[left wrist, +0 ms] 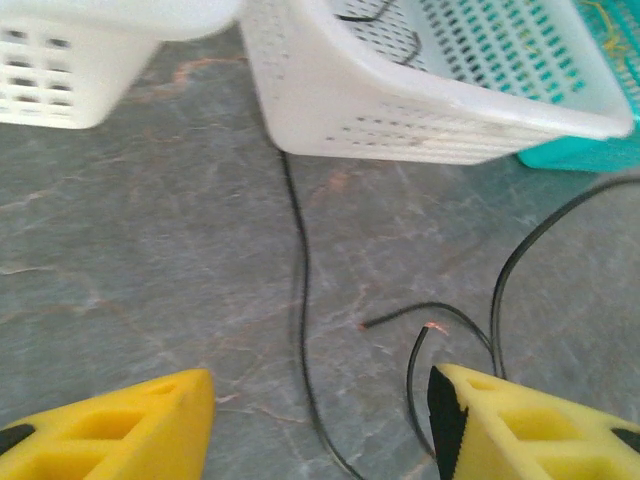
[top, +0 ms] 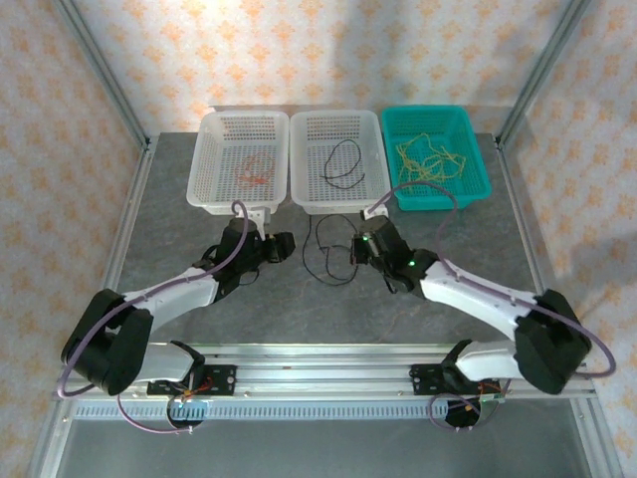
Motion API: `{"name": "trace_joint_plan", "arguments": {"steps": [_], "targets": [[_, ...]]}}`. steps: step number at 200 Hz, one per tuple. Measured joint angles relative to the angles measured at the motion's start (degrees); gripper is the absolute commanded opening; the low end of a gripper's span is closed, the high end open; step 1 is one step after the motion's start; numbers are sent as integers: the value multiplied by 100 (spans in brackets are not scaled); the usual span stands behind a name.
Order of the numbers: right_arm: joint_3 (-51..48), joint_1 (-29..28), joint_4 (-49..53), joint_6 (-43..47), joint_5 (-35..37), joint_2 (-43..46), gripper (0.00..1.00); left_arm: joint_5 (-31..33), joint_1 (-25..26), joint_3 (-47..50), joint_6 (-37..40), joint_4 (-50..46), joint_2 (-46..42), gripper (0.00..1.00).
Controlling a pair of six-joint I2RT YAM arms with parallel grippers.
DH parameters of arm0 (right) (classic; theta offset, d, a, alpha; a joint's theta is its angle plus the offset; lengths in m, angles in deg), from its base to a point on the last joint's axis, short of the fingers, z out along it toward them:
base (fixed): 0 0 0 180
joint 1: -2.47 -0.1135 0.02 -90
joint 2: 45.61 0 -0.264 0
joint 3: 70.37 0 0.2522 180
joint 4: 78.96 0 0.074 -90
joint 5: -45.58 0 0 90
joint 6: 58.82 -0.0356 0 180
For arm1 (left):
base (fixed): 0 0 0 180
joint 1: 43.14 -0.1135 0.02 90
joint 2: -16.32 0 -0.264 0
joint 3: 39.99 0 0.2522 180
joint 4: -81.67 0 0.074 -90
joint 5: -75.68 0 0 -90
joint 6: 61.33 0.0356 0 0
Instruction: Untangle the cables
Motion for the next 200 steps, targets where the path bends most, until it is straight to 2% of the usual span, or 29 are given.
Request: {"name": "trace_joint_plan", "arguments": {"steps": [46, 97, 144, 200], "targets": [[208, 0, 487, 520, 111, 1088, 0, -365, 162, -87, 68, 535, 85, 62], [1320, 20, 1051, 872, 796, 1193, 0, -374, 188, -549, 109, 789, 101, 62], [2430, 660, 970, 765, 1049, 181, 0, 160, 146, -1377, 192, 879, 481, 65], [3580, 1272, 678, 573, 848, -1840, 0, 310, -214, -2308, 212, 949, 1250, 70]]}}
